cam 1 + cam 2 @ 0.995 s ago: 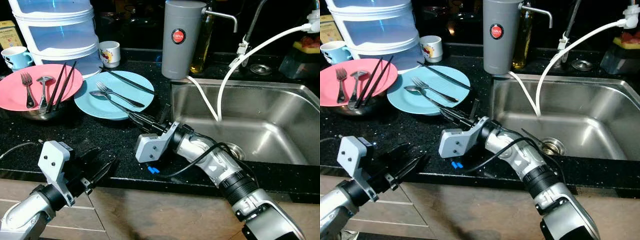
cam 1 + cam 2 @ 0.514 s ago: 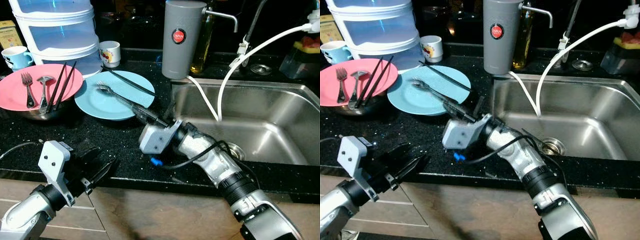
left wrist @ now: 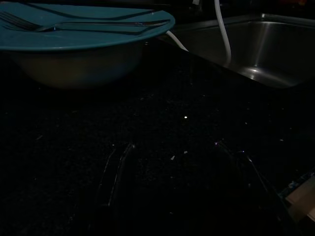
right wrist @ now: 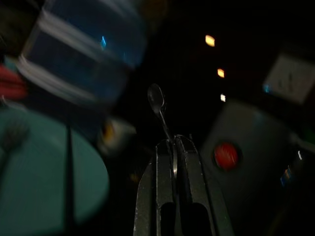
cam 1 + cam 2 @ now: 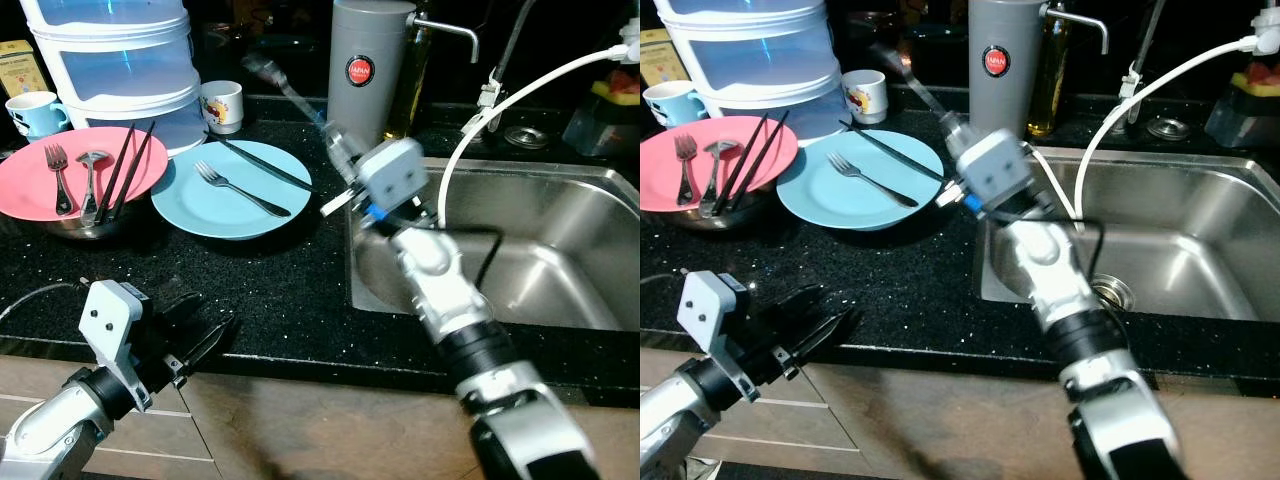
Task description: Kitchen organization
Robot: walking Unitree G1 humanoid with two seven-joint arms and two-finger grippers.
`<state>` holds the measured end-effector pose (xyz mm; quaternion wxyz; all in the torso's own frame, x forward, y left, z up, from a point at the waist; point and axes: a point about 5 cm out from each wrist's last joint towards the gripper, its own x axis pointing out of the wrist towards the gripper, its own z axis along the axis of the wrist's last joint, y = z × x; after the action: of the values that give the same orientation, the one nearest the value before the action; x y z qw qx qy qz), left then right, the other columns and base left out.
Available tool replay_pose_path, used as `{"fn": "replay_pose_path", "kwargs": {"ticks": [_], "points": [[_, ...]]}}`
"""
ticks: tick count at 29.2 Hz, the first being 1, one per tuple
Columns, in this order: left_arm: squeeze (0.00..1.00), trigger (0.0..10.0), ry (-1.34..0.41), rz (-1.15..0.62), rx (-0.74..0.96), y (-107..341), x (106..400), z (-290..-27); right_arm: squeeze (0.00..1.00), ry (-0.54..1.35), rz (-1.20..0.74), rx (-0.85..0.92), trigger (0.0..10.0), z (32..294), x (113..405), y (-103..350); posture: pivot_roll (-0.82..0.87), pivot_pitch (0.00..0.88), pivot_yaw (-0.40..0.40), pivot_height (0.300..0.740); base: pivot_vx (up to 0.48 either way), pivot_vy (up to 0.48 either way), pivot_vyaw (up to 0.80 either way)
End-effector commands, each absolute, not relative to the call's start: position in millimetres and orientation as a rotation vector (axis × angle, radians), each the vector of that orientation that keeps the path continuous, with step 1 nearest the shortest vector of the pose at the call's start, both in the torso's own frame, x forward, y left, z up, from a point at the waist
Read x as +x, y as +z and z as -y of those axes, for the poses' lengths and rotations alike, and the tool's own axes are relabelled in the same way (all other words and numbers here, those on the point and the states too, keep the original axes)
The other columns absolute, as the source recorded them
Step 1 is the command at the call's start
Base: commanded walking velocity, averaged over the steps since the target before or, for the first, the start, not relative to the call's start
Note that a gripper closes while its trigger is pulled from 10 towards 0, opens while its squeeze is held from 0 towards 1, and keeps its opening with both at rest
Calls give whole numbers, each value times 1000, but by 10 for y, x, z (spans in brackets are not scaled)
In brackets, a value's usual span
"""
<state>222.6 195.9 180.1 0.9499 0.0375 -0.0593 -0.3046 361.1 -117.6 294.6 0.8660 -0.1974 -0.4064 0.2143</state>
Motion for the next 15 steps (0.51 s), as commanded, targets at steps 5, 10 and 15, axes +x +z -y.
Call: {"fn": "replay_pose_path", "kwargs": {"ticks": [5,10,15], "points": [[0,10000,-638,103,60,1760,2240,-1907,0,510,607,-389,3608,1710,3772,2888,80,93,8,740,0,0,0],[0,10000,-691,116,33,1792,2251,-1815,0,517,507,-454,2863,1940,3785,2848,82,95,8,740,0,0,0],[0,10000,-747,127,18,1831,2261,-1723,0,498,494,-464,2078,2108,3784,2923,80,95,10,740,0,0,0]]}}
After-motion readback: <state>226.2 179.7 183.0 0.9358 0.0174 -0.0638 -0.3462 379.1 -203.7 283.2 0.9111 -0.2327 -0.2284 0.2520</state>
